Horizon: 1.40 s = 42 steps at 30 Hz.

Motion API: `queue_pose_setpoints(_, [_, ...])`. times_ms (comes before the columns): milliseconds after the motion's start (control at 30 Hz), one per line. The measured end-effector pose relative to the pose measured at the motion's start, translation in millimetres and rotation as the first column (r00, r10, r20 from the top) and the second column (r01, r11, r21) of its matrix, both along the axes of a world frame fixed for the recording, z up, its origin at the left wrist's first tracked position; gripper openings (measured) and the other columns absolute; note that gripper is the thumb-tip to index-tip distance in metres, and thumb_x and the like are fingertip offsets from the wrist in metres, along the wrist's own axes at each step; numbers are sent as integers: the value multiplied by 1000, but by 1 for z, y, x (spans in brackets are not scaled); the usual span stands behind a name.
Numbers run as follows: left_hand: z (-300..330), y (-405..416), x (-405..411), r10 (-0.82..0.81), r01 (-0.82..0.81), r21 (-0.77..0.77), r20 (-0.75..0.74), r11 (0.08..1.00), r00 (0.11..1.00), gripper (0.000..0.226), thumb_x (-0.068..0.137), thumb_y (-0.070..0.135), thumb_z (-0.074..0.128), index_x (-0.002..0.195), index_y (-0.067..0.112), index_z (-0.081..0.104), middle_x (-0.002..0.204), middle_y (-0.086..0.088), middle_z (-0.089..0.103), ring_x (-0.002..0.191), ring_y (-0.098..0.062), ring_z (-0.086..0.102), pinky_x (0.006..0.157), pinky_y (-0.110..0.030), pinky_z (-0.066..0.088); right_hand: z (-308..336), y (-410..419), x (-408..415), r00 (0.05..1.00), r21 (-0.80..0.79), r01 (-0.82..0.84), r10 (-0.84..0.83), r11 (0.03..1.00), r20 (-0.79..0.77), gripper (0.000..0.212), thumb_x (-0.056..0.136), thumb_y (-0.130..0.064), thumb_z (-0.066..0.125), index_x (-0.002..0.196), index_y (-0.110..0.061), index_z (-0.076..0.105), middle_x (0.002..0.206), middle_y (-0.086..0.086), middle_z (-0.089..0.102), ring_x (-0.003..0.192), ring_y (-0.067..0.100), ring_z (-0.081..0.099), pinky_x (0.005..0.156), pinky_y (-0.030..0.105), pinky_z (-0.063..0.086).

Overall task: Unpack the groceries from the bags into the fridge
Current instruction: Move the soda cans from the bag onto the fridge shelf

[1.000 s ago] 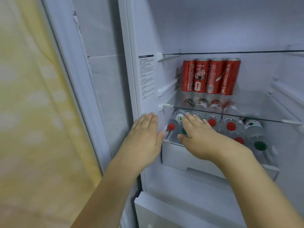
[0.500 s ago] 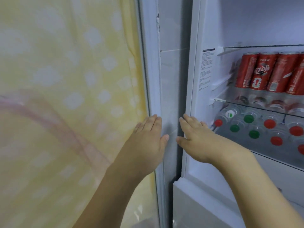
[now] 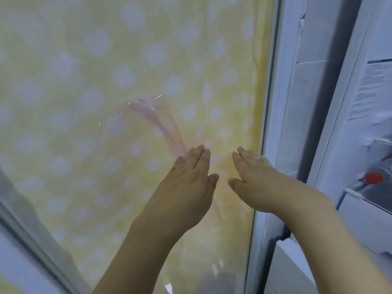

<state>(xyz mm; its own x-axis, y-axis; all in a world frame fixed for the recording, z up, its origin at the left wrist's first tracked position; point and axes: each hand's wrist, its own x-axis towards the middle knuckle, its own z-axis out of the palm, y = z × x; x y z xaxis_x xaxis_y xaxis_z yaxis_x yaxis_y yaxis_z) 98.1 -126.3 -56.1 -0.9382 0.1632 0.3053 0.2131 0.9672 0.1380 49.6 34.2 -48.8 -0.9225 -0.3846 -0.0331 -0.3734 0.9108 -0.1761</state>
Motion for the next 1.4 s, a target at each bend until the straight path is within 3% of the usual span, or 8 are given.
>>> queue_pose_setpoints(567, [0, -97, 104, 397, -397, -10, 56, 918, 916, 61, 105, 40, 20, 156, 16, -4, 164, 2, -10, 150, -10, -9, 119, -27, -7, 6, -109, 58, 954, 19, -298, 298, 954, 25, 66, 106, -36, 25, 155, -12, -11, 160, 3, -23, 149, 16, -16, 120, 34, -7])
queue_pose_setpoints(900, [1, -145, 173, 577, -577, 7, -3, 817, 817, 61, 105, 37, 27, 156, 12, 6, 164, -2, 3, 151, -14, 0, 120, -29, 0, 4, -176, 104, 864, 20, -503, 503, 864, 7, 66, 105, -36, 25, 155, -13, -12, 160, 2, -24, 148, 16, -18, 120, 34, -10])
queue_pose_setpoints(1100, [-4, -182, 232, 721, -721, 36, -12, 692, 693, 61, 104, 37, 28, 156, 11, 8, 164, -4, 5, 151, -16, 1, 120, -29, 1, 5, -230, 144, 749, 6, -663, 663, 749, -5, 64, 105, -34, 24, 155, -13, -10, 161, 2, -22, 149, 15, -17, 120, 33, -10])
queue_pose_setpoints(1400, [-7, -221, 354, 931, -931, 26, -27, 364, 363, 64, 103, 44, 23, 155, 8, 14, 163, -8, 11, 151, -20, 9, 120, -33, 6, 5, -323, 239, 440, 22, -897, 897, 441, -33, 65, 105, -34, 27, 155, -11, -6, 162, 5, -19, 150, 18, -13, 121, 36, -6])
